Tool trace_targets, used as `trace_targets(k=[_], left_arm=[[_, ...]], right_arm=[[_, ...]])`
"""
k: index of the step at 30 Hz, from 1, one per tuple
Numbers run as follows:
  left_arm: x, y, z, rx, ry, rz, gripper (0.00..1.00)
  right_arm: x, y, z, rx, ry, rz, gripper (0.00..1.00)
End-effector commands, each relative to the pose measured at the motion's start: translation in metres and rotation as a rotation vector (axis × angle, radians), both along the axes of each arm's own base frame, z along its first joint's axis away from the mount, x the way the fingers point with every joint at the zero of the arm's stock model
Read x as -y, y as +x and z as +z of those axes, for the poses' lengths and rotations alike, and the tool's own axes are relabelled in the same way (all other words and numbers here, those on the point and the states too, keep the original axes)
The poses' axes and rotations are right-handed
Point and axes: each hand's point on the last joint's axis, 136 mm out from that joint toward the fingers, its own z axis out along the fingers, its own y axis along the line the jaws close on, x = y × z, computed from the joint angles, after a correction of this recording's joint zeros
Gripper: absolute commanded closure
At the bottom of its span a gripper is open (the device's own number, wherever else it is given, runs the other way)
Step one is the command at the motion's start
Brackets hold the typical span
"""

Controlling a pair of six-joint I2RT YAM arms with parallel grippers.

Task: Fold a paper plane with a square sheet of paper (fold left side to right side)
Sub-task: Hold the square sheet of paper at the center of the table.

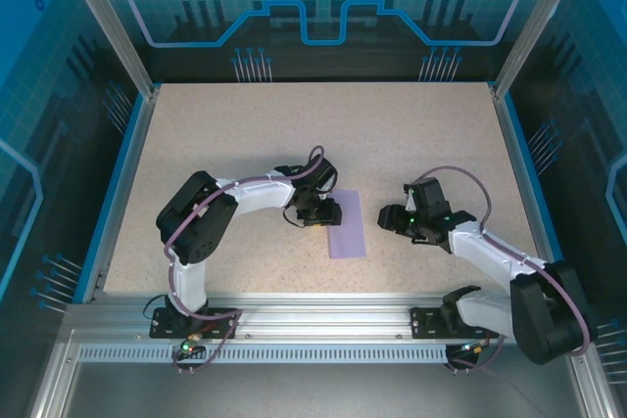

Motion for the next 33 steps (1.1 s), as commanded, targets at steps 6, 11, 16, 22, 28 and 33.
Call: trace_targets(k=[6,11,16,22,28,33], left_arm=[[-0.026,-0.010,-0.035,-0.064,0.130,0.006,0.56],[-0.026,-0.010,-0.035,-0.064,0.132,0.006,0.56],[-0.026,-0.010,-0.035,-0.064,0.132,0.006,0.56],[-0.026,-0.010,-0.035,-0.066,0.133,0.005,0.56],[-0.026,-0.010,-0.036,-0.069,0.135,0.006,0.56],[-0.026,-0.011,-0.037,-0.070,0.136,0.006,0.56]], right_arm=[[-0.056,0.008,0.013,-0.015,0.157,0.135,0.60],[-0.070,0.010,0.006,-0.044,0.148,0.157,0.64],[-0.076,0.010,0.001,-0.056,0.145,0.164,0.67],[-0.087,0.008,-0.005,-0.085,0.145,0.196,0.77],[-0.088,0.006,-0.019,-0.133,0.105,0.204,0.82],[-0.085,0.002,-0.033,-0.181,0.056,0.206,0.82]])
